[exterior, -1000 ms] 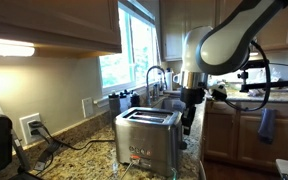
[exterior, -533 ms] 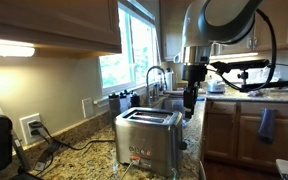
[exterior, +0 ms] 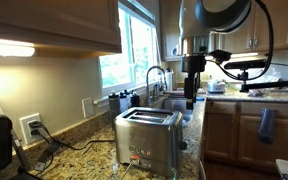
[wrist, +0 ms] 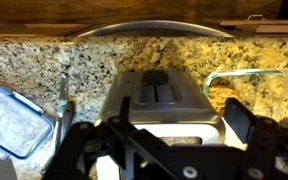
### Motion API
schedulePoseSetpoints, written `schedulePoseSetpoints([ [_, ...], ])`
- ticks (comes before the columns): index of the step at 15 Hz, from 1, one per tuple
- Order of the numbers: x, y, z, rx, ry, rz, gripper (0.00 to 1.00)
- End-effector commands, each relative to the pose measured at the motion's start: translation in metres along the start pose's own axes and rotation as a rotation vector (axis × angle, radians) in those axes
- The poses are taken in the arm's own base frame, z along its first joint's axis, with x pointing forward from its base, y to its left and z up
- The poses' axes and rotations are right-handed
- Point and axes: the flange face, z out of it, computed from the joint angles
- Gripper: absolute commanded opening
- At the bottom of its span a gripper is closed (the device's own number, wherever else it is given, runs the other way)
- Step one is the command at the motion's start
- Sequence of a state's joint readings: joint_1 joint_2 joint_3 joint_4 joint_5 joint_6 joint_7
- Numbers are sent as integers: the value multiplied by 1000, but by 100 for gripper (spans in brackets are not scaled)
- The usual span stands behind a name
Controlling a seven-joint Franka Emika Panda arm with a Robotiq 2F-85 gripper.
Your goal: Put a slice of bread in the toaster and push the lever down
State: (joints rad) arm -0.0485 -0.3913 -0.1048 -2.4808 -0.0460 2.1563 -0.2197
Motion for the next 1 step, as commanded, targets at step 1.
schedulePoseSetpoints([
  [1,0,0,0,0,-2,0,99],
])
